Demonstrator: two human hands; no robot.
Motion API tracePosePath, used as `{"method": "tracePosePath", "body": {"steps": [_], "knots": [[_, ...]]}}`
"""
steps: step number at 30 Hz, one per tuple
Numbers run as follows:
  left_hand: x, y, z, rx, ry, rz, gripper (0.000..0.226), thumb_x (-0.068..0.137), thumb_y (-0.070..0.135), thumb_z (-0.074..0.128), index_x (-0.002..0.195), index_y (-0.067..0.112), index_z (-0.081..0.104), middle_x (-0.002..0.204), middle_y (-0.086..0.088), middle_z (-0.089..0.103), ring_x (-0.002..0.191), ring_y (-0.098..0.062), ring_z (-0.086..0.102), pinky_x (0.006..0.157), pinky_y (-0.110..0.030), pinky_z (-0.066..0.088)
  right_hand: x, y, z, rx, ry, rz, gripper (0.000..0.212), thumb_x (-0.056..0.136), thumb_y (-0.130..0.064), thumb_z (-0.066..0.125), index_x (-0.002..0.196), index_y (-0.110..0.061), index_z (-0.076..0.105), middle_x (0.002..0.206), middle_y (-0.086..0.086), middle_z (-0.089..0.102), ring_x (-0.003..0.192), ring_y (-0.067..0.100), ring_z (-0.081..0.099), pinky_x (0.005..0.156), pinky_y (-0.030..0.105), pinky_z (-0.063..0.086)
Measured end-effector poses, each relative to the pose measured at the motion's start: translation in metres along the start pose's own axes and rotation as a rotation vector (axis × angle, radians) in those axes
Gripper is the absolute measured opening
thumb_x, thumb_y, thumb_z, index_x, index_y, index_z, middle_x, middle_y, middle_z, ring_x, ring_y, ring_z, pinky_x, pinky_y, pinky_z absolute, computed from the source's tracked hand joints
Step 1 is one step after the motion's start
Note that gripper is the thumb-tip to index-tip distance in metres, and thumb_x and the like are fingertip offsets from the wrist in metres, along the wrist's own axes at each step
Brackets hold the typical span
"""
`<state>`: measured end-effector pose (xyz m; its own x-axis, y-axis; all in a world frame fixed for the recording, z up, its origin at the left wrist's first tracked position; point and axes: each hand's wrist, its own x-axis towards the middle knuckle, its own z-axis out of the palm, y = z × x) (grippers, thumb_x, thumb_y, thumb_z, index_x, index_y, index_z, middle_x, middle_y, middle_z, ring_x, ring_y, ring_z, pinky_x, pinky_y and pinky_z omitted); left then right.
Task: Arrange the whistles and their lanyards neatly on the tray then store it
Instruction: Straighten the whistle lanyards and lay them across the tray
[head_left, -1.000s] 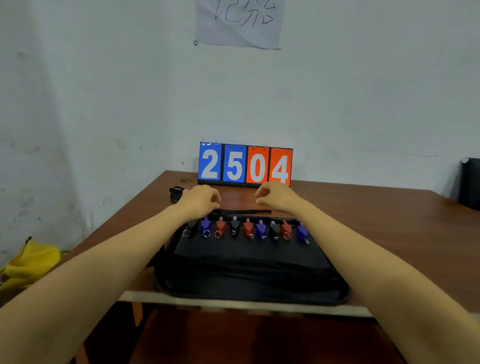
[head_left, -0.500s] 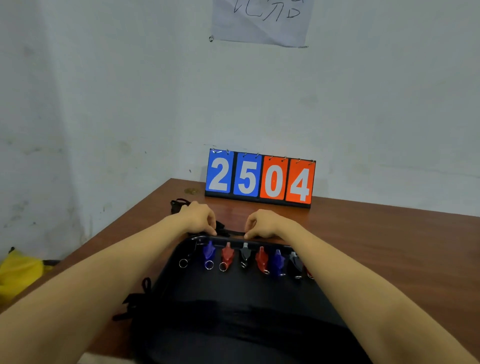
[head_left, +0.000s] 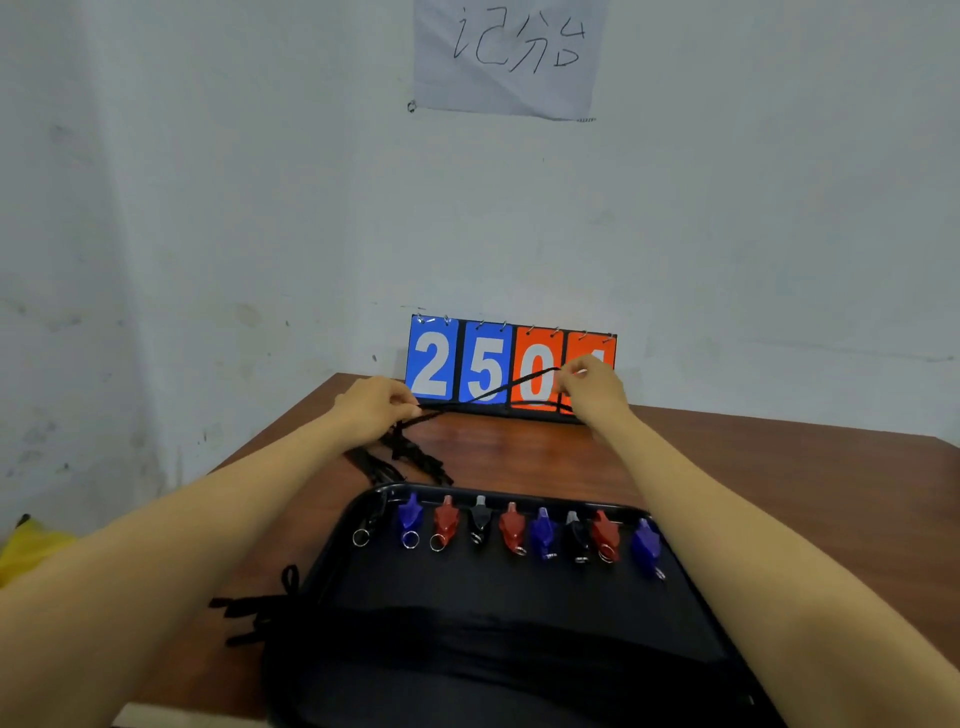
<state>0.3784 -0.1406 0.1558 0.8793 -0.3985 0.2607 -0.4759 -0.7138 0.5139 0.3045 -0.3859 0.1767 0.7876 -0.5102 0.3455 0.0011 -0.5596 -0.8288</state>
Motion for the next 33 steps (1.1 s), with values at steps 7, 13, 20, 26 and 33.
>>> {"method": "tracePosePath", "body": {"steps": [7, 13, 20, 26, 33], "knots": [[-0.013, 0.041, -0.015, -0.232, 0.057, 0.025, 0.021, 0.091, 0.029, 0.056, 0.086, 0.012, 0.067, 0.084, -0.003, 0.065, 0.084, -0.018, 0.059, 0.077, -0.025, 0.04, -0.011, 0.004, -0.019, -0.153, -0.004, -0.038, 0.011, 0.092, -0.018, 0.057, 0.094, -0.008, 0.063, 0.11, 0.009, 0.064, 0.1, 0.022, 0.057, 0.079, 0.028, 0.043], [-0.008, 0.076, -0.016, -0.427, 0.02, -0.06, 0.016, 0.091, 0.023, 0.056, 0.088, 0.011, 0.067, 0.071, 0.001, 0.069, 0.066, -0.009, 0.053, 0.066, -0.02, 0.042, -0.023, -0.003, -0.008, -0.259, -0.109, -0.072, 0.019, 0.092, -0.018, 0.056, 0.098, -0.004, 0.067, 0.089, 0.003, 0.062, 0.087, 0.015, 0.056, 0.082, 0.029, 0.046], [0.0, 0.082, 0.007, -0.749, 0.027, -0.204, 0.007, 0.092, 0.009, 0.053, 0.089, 0.005, 0.057, 0.102, -0.007, 0.067, 0.092, -0.013, 0.058, 0.081, -0.021, 0.042, -0.042, -0.015, 0.004, -0.156, -0.24, -0.191, 0.016, 0.09, -0.023, 0.058, 0.101, -0.012, 0.063, 0.095, -0.001, 0.063, 0.09, 0.012, 0.056, 0.08, 0.025, 0.045], [0.0, 0.088, 0.015, -0.627, 0.04, -0.129, 0.02, 0.084, 0.025, 0.066, 0.1, 0.015, 0.071, 0.119, -0.002, 0.064, 0.119, -0.017, 0.051, 0.103, -0.031, 0.038, -0.054, -0.028, 0.023, -0.109, -0.366, -0.165, 0.047, 0.086, -0.039, 0.063, 0.124, -0.013, 0.054, 0.097, -0.002, 0.057, 0.093, 0.014, 0.054, 0.079, 0.023, 0.038], [-0.004, 0.069, 0.014, -0.391, 0.008, -0.094, 0.025, 0.065, 0.06, 0.061, 0.077, 0.039, 0.069, 0.108, 0.01, 0.065, 0.117, -0.02, 0.05, 0.102, -0.047, 0.039, -0.049, -0.027, 0.029, 0.032, -0.143, -0.162, 0.04, 0.091, -0.014, 0.059, 0.128, -0.012, 0.045, 0.077, 0.002, 0.054, 0.069, 0.011, 0.048, 0.057, 0.017, 0.038]]}}
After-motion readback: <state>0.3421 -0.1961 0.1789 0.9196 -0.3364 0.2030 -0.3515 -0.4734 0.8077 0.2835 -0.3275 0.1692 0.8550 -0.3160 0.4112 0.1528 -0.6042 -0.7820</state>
